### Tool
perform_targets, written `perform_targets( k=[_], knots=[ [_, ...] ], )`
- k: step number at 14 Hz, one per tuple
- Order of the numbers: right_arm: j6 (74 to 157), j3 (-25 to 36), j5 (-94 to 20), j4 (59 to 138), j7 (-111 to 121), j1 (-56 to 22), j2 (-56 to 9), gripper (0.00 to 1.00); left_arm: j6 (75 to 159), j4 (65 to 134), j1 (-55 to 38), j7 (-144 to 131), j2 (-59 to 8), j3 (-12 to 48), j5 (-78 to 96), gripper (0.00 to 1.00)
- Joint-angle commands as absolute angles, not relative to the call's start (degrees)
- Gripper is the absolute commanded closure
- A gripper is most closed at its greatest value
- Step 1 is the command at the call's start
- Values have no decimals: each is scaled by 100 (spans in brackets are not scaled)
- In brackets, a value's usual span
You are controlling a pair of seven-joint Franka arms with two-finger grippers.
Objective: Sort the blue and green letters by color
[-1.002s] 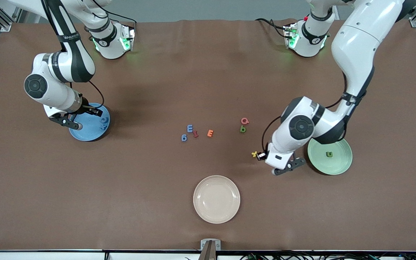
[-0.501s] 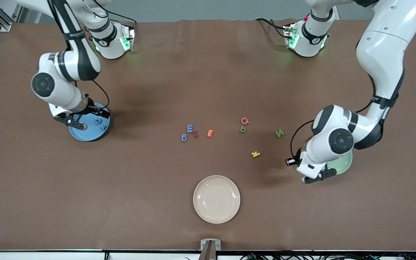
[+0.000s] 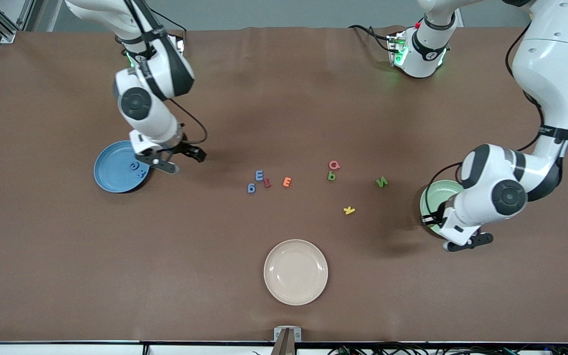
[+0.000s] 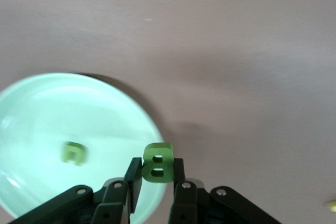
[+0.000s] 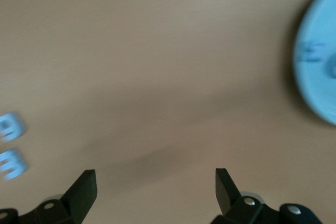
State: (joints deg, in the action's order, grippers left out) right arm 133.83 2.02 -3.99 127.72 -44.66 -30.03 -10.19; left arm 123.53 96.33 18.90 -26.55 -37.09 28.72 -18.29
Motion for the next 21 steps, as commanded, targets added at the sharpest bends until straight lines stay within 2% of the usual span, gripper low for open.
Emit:
perform_targets(
  k=[1,4,9,18,21],
  knots=[
    [13368,264,-527,11614,-4518,-3479,-2054,0,12349,10089,2222,-2112,-3340,2909,-1907,100],
    [13403,272,-580,10717,-4544,-3805,-2810,0,12436,10221,2530,-1723,-3410,2909,-2205,99],
    [14184,281,-633,10187,-4518,-4130,-3690,0,12850,10503,2628,-1723,-3506,2900,-2381,99],
    [14282,307,-440,10143,-4369,-4069,-3823,3,13131,10819,2725,-1714,-3480,2900,-2601,99],
    [14265,325,-431,10160,-4228,-4034,-3814,13,13140,10811,2760,-1714,-3498,2900,-2628,99]
  ],
)
